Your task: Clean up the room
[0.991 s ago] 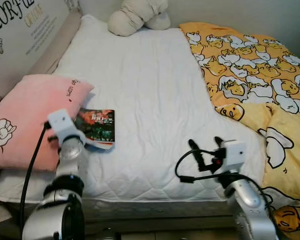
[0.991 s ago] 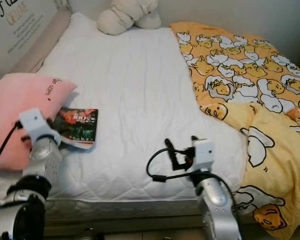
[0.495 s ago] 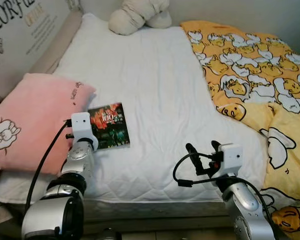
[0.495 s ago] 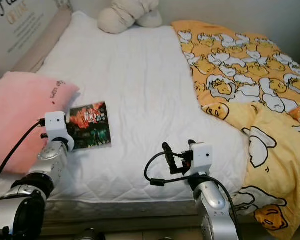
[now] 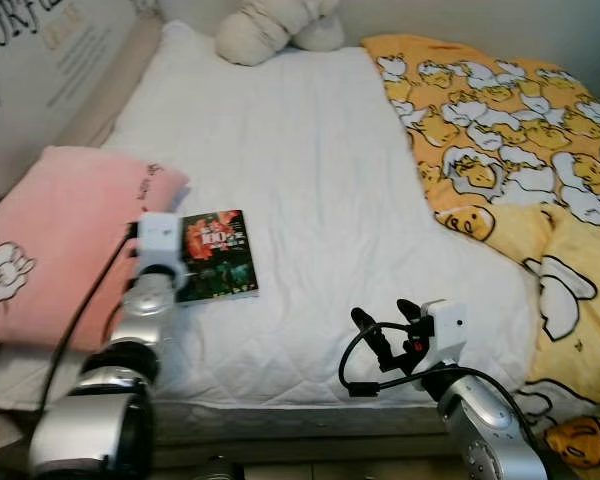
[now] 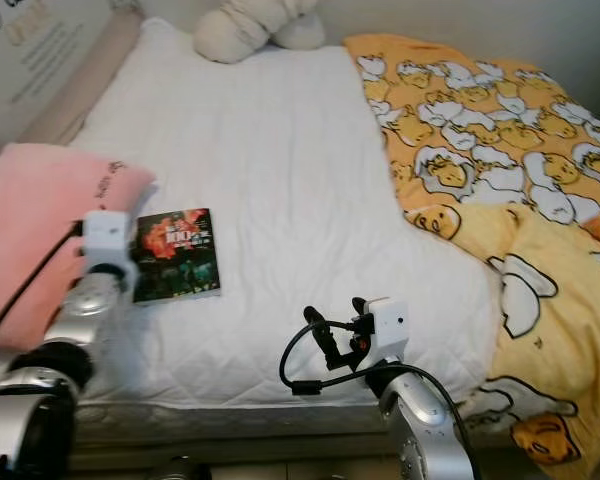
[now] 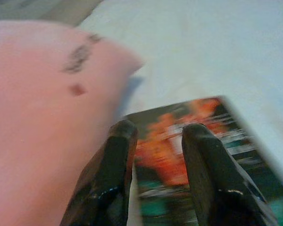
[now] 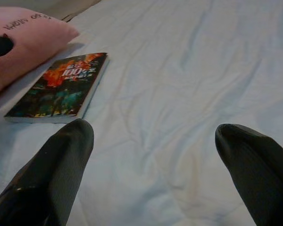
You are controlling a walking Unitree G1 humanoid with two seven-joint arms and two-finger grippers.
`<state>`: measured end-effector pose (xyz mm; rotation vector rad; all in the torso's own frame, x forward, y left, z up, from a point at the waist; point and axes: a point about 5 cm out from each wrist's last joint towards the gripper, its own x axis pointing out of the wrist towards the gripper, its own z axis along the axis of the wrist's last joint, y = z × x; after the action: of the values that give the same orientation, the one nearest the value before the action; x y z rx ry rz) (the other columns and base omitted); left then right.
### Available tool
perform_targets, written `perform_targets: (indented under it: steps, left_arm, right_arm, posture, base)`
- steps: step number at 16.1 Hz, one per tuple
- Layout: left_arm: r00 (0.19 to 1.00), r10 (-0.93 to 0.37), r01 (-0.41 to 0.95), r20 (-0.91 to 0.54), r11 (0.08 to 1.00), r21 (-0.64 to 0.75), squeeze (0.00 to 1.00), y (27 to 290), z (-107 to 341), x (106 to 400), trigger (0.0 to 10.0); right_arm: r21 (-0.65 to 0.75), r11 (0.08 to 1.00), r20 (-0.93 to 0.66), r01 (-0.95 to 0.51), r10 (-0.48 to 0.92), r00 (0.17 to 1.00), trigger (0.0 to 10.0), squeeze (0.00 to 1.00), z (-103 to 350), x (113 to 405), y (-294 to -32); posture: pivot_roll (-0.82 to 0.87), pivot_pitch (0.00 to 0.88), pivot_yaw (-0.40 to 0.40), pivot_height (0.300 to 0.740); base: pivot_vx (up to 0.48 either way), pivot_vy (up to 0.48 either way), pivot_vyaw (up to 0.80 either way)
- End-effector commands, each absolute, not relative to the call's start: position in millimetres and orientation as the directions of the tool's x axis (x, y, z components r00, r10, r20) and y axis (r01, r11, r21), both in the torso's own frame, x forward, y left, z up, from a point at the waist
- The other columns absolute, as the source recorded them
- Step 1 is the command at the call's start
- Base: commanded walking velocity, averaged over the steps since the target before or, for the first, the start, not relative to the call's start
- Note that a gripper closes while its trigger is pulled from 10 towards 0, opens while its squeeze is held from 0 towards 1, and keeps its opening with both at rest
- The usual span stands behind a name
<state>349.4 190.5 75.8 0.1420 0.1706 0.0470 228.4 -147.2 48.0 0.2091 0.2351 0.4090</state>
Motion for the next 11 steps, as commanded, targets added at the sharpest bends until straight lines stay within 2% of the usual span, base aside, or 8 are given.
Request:
perform_targets:
  steps: [1, 3, 4, 5, 7, 9, 11]
  left_arm:
    - [0.987, -0.103, 0.113, -0.127, 0.991, 0.075, 0.00, 145, 78, 350, 10.0]
    - [0.980, -0.159, 0.171, -0.122, 0.981, 0.092, 0.00, 117, 79, 351, 10.0]
    - [0.953, -0.231, 0.251, -0.195, 0.964, 0.087, 0.00, 85, 73, 350, 10.0]
    - [0.922, -0.279, 0.310, -0.270, 0.947, 0.081, 0.00, 68, 66, 346, 10.0]
    - [0.903, -0.300, 0.338, -0.307, 0.938, 0.078, 0.00, 59, 62, 343, 10.0]
    - [0.904, -0.217, 0.270, -0.369, 0.958, 0.097, 0.00, 48, 59, 341, 10.0]
    - [0.915, -0.167, 0.212, -0.368, 0.973, 0.086, 0.00, 48, 61, 343, 10.0]
  right_arm:
    - [0.284, 0.896, -0.168, -0.341, 0.397, 0.902, 10.0, 0.00, 52, 228, -152]
    - [0.297, 0.904, -0.164, -0.307, 0.365, 0.916, 10.0, 0.00, 55, 226, -157]
    - [0.262, 0.917, -0.188, -0.300, 0.353, 0.917, 10.0, 0.00, 52, 218, -162]
    - [0.252, 0.919, -0.204, -0.304, 0.357, 0.912, 10.0, 0.00, 51, 211, -162]
    - [0.251, 0.920, -0.211, -0.300, 0.355, 0.911, 10.0, 0.00, 52, 204, -163]
    - [0.227, 0.929, -0.253, -0.292, 0.345, 0.904, 10.0, 0.00, 56, 165, -165]
    - [0.221, 0.928, -0.258, -0.299, 0.352, 0.900, 10.0, 0.00, 68, 146, -168]
  posture:
    - [0.01, 0.000, -0.062, 0.736]
    - [0.00, 0.000, -0.078, 0.736]
    - [-0.03, 0.000, -0.078, 0.736]
    - [-0.06, 0.000, -0.069, 0.736]
    - [-0.08, 0.000, -0.061, 0.736]
    - [-0.20, 0.067, -0.046, 0.736]
    - [-0.24, 0.113, -0.058, 0.736]
  base:
    - [0.000, 0.000, 0.00]
    - [0.000, 0.000, 0.00]
    - [0.000, 0.000, 0.00]
    - [0.000, 0.000, 0.00]
    - [0.000, 0.000, 0.00]
    - [0.000, 0.000, 0.00]
    - [0.000, 0.000, 0.00]
